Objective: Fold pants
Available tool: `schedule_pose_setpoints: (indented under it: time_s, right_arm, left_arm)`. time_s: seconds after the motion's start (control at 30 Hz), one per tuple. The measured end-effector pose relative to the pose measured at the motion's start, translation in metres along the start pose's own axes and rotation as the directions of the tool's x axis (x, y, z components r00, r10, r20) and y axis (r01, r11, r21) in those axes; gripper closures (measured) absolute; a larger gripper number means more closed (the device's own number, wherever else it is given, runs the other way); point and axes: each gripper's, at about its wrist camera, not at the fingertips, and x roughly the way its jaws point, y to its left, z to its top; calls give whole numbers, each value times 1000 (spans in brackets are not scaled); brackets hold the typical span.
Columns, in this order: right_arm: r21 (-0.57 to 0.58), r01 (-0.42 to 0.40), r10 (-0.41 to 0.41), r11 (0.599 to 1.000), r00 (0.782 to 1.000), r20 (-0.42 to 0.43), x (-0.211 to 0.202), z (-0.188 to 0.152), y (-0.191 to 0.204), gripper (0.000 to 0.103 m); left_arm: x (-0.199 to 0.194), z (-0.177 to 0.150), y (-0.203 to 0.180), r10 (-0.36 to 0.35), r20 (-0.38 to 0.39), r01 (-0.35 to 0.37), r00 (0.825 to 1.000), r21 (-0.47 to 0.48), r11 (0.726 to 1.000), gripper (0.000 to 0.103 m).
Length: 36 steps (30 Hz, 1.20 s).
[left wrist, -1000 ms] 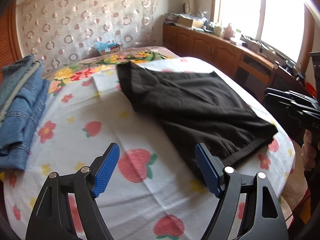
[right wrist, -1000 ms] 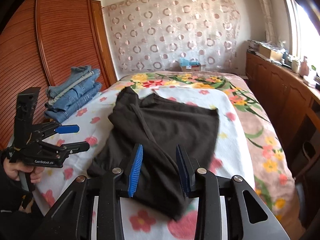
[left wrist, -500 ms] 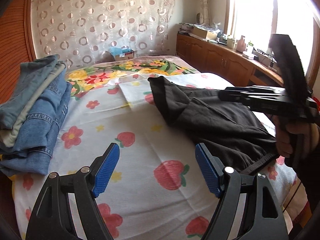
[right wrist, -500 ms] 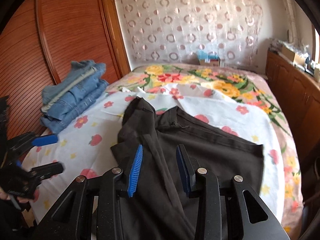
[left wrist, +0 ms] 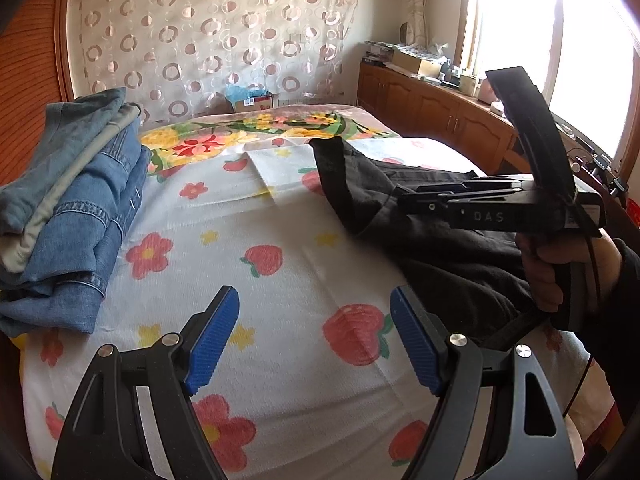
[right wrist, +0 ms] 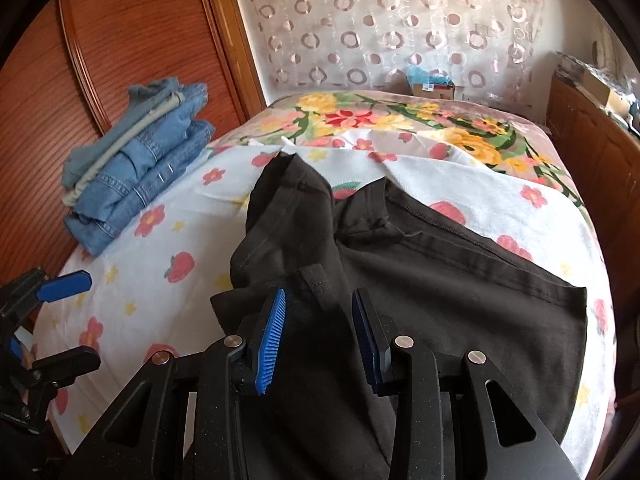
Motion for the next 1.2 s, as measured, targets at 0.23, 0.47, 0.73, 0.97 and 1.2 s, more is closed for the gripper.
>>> schedule_pose_setpoints:
  time_s: [0.23, 0.47, 0.73, 0.97, 1.2]
  right_arm:
    - [-18, -7, 7, 1000, 999, 41, -12, 1, -1, 97]
    - [-5, 47, -46, 999, 988, 146, -49, 1, -9, 98]
    - [33, 174, -177, 984, 969, 175, -72, 2, -50, 98]
    - [109, 294, -305, 950, 947, 99, -58, -7, -99, 98]
    - [150, 330, -340, 932, 939, 51, -43, -19, -105, 98]
  left_arm:
    - [1, -2, 0, -1, -9, 1, 1000, 0, 1000, 24]
    - [2, -3, -5, -10, -12, 10, 1000, 11, 1000, 24]
    - [3, -3, -10, -15, -13, 16, 1000, 19, 1000, 24]
    - [5, -3, -13, -15, -17, 15, 1000, 23, 1000, 24]
    - [7, -5, -15, -14, -22, 15, 1000, 26, 1000, 24]
